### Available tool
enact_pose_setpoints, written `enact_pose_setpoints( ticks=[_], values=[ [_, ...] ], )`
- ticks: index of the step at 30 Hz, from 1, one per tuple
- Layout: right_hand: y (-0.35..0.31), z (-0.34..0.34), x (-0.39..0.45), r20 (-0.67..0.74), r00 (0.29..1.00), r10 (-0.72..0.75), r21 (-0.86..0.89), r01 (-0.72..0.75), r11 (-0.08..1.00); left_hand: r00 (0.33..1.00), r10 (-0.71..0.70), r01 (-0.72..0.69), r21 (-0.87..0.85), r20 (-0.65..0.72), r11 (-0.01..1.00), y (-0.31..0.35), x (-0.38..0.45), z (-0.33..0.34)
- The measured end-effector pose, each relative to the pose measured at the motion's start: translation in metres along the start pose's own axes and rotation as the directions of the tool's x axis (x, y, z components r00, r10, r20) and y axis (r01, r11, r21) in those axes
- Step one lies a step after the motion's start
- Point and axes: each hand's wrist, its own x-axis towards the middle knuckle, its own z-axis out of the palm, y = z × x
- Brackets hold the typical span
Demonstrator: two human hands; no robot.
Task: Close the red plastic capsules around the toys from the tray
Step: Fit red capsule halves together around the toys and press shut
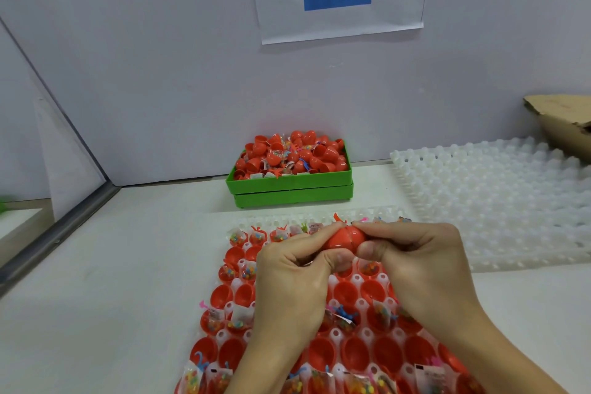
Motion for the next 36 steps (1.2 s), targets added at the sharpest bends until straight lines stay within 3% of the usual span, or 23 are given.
enact_pose_setpoints(
  ticks=[5,26,30,34,36],
  values=[
    [-0.004,0.001,-0.002,0.001,1.0,-0.017,0.023,0.017,1.0,1.0,0.014,-0.014,-0.008,-0.006,1.0,0.001,0.0,0.0],
    [0.001,-0.004,-0.002,0.052,0.99,-0.132,-0.184,0.14,0.973,1.0,-0.016,0.015,0.064,0.023,0.998,-0.009,0.001,-0.004],
    [0.003,-0.004,-0.003,0.057,0.994,-0.098,-0.194,0.107,0.975,1.0,-0.019,0.017,0.071,0.017,0.997,-0.011,0.001,-0.004],
    [0.001,-0.003,-0.004,0.135,0.988,-0.079,-0.207,0.106,0.973,0.999,0.046,-0.048,0.077,0.026,0.996,-0.008,0.002,-0.006],
    [-0.002,0.0,-0.007,0.162,0.986,-0.044,-0.1,0.06,0.993,0.994,0.111,-0.112,0.138,0.015,0.984,-0.007,0.002,-0.008]
  ],
)
